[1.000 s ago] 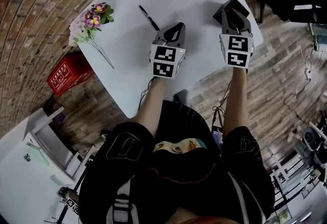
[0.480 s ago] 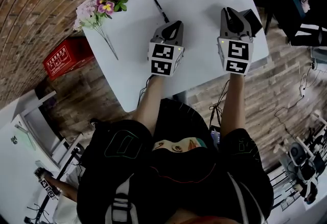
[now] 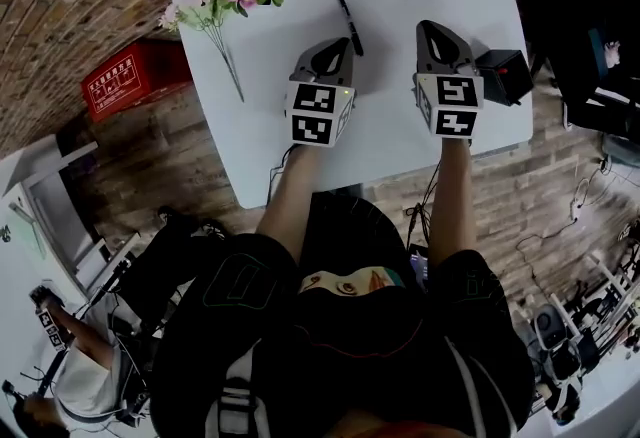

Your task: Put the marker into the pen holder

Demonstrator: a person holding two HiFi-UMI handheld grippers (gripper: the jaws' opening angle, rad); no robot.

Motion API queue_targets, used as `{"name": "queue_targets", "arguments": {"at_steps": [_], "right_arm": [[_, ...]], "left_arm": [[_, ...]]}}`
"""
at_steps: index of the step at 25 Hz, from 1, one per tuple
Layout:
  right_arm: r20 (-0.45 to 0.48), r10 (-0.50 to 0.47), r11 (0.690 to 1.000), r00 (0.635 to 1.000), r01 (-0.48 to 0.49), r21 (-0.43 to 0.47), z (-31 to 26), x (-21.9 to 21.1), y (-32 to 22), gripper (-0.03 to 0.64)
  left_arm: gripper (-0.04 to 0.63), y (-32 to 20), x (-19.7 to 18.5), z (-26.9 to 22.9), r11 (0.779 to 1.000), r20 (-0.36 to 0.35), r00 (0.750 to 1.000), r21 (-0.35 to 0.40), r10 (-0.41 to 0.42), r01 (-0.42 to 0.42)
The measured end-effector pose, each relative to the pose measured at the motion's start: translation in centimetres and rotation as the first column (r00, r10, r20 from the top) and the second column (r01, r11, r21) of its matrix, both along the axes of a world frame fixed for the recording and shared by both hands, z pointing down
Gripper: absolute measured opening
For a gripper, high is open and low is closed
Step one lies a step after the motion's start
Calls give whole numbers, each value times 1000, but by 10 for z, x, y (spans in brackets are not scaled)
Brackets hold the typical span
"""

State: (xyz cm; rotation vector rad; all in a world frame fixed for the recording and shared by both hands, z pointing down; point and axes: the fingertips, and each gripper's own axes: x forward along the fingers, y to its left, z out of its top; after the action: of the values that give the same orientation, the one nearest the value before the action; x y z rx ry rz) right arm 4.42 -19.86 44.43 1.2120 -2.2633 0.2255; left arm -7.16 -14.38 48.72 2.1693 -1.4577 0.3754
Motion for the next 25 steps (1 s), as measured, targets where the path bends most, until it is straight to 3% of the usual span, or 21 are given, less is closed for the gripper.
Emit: {"name": "queue_targets", "arguments": {"at_steps": [8,15,25], "right_arm": [[0,-116,988,993,116,-101,26,-55,-8,15],[16,-196,959,980,195,-205,53,-95,-13,39],[-29,-240,914,970,215,-345,88,-133,-26,61]], "left_arm": [[2,-3,-37,8,995,9,995,-15,-95,95],[2,-5,-62,17,986,8,986,-28,-165,165],[2,-3,-86,27,973,-11,974,-54,-227,226]]}}
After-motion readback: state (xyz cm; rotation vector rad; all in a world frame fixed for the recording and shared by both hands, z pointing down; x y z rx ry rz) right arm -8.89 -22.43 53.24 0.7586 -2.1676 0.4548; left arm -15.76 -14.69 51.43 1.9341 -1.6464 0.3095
